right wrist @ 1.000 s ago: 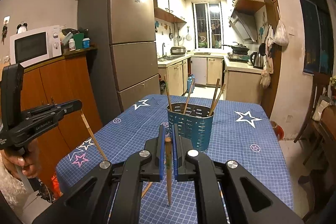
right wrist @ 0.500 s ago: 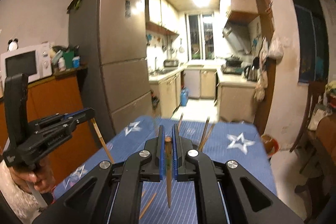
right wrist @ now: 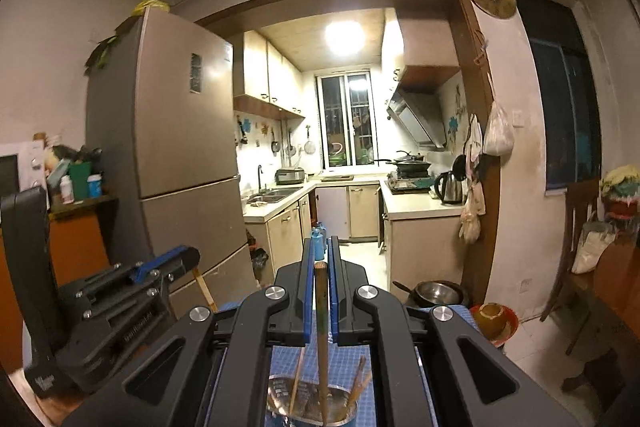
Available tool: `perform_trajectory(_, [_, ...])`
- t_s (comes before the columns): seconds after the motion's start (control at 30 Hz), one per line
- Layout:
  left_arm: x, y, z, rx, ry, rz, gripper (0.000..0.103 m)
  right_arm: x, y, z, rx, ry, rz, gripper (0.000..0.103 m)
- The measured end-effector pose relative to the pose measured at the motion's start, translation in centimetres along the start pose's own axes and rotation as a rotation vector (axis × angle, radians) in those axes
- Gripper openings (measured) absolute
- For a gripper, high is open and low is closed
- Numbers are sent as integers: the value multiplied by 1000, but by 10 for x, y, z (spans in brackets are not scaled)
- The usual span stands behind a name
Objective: Organize utensils
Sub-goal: 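Lower the chopsticks into the holder and open both tools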
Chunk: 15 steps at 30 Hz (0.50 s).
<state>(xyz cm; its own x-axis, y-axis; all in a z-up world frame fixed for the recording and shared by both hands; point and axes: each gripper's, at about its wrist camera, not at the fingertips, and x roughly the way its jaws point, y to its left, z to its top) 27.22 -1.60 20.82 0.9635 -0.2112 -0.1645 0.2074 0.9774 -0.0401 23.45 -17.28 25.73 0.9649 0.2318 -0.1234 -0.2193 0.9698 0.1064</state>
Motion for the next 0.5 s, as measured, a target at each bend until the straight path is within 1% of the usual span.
perform_trajectory(0.1, [19,3,-10,0,29,-2,5,27,-5,-12,29,24,-9,8])
perform_trajectory(0.23, [39,5,-39,22,88,-7,5,59,-12,-40,47,81,-20,8])
perform_trajectory(0.3, [46,7,-48,26,107,-9,5,70,-13,-54,55,105,-20,8])
perform_trajectory(0.4, [57,13,-63,7,136,-21,5,86,-17,-77,71,153,-22,8])
perform_trajectory(0.5, [64,17,-77,-6,162,-16,5,94,-14,-96,69,190,-20,8])
